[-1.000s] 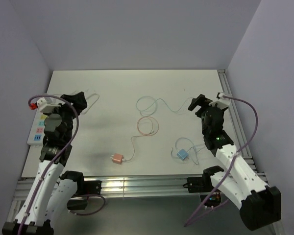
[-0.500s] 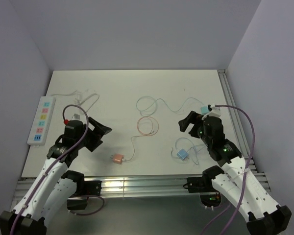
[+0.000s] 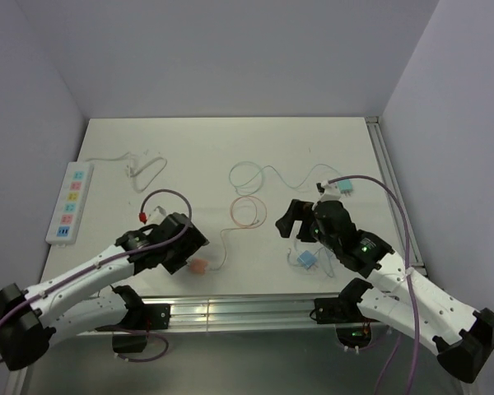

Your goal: Insert the plug

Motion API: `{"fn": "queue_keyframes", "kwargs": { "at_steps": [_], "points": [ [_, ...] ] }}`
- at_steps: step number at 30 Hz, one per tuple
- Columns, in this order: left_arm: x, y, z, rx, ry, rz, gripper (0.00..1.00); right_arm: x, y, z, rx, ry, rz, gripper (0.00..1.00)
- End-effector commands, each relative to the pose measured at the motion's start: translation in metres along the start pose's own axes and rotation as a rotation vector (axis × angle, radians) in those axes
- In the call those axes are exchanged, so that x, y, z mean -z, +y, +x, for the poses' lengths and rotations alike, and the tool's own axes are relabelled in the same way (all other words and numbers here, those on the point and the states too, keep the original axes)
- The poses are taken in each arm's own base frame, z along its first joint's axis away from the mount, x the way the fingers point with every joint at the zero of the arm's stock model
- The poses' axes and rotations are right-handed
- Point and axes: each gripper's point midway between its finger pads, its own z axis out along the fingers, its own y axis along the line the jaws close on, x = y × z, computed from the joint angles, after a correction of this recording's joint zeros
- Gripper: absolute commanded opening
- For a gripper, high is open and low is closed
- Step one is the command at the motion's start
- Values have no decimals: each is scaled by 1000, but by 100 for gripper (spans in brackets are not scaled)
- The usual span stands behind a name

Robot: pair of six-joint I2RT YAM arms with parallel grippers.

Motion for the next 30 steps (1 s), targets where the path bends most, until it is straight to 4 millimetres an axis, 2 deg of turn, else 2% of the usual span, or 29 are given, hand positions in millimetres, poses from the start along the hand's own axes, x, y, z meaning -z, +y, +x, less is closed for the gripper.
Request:
{"fn": "queue_keyframes", "kwargs": {
  "at_steps": [1, 2, 4, 11, 12, 14, 15, 16, 18, 22, 26, 30],
  "points": [
    [1, -14, -12, -31, -139, -46, 99, 4, 25, -13, -2, -40, -58, 100],
    [0, -8, -6, -63, -142, -83, 99, 2, 28, -10, 3, -33, -62, 100],
    [-2, -4, -10, -81, -201, -136, 99, 2, 35, -4, 23, -19, -83, 100],
    [1, -3, -2, -234, -248, -174, 99, -5, 50, 16, 77, 33, -99, 100],
    [-2, -12, 1, -247, -240, -136, 99, -4, 53, 17, 82, 36, -104, 100],
    [-3, -12, 5, -349, -209, -97, 99, -6, 54, 20, 97, 45, -105, 100],
    [2, -25, 5, -338, -209, -21, 98, -6, 56, 21, 100, 49, -108, 100],
    [4, -27, 5, -380, -205, 9, 97, -7, 56, 24, 108, 56, -108, 100],
    [9, -28, 3, -376, -210, 62, 97, -8, 57, 26, 110, 62, -108, 100],
    [9, -18, 7, -307, -172, 42, 96, -10, 59, 29, 115, 76, -108, 100],
    [2, -12, 16, -308, -132, 32, 96, -8, 66, 26, 115, 72, -121, 100],
    [-2, -15, 22, -331, -107, 64, 94, -6, 73, 26, 123, 78, -139, 100]
  ]
}}
